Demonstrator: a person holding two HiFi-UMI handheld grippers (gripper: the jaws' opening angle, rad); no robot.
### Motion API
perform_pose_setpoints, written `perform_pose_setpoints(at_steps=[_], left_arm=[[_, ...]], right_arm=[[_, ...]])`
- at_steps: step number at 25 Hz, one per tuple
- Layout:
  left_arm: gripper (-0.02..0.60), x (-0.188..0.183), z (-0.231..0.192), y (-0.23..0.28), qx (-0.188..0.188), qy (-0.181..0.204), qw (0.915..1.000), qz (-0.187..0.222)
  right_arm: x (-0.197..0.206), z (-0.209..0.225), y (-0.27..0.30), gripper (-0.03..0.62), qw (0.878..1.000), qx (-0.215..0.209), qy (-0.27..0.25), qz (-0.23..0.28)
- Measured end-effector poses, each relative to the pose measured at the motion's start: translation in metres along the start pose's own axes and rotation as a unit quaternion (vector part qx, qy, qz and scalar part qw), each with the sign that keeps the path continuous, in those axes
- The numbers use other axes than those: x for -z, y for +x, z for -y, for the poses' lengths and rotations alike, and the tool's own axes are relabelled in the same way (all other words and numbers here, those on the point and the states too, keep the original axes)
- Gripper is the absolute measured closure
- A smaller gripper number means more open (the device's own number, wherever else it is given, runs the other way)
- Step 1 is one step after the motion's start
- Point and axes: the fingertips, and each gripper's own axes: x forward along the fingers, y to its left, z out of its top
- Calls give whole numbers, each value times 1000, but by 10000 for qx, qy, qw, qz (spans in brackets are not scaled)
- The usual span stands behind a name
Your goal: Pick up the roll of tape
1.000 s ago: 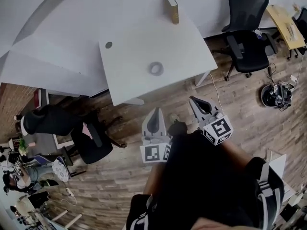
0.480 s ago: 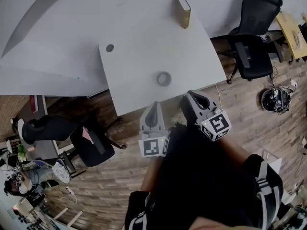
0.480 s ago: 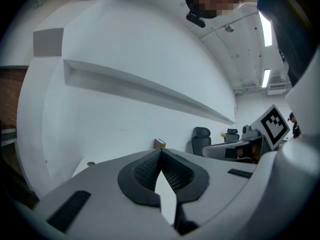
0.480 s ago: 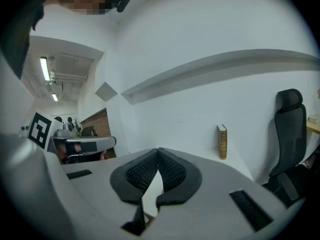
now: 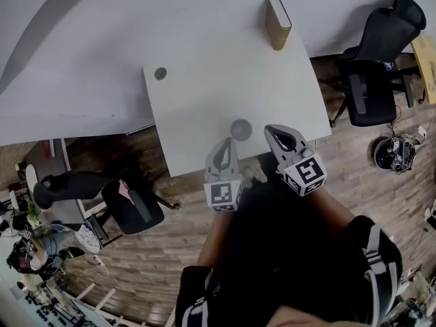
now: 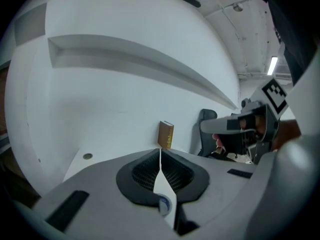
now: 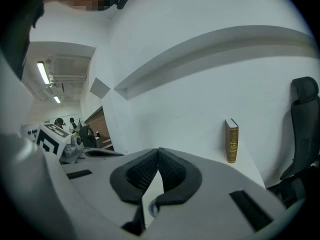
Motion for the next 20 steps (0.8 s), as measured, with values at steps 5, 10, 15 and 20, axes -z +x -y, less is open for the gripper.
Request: perform_pose_setpoints(at_steps=[5,10,15,20], left_arm=[[547,56,-12,47,8,-79,9967,-809],[475,111,-19,78,56,-245,9870,-1586],[439,179,-26,98,35,-258,9676,-2513],[423,228,-35,107,-39,-406,9492,-3120]], right_arm=[[-1,22,24,583,9999,-62,71,-129],[2,38,39,583,9996,-88,56,-260],[5,51,50,583,9993,-126,71,-359],[8,61,60,583,9988,-165,74,-453]])
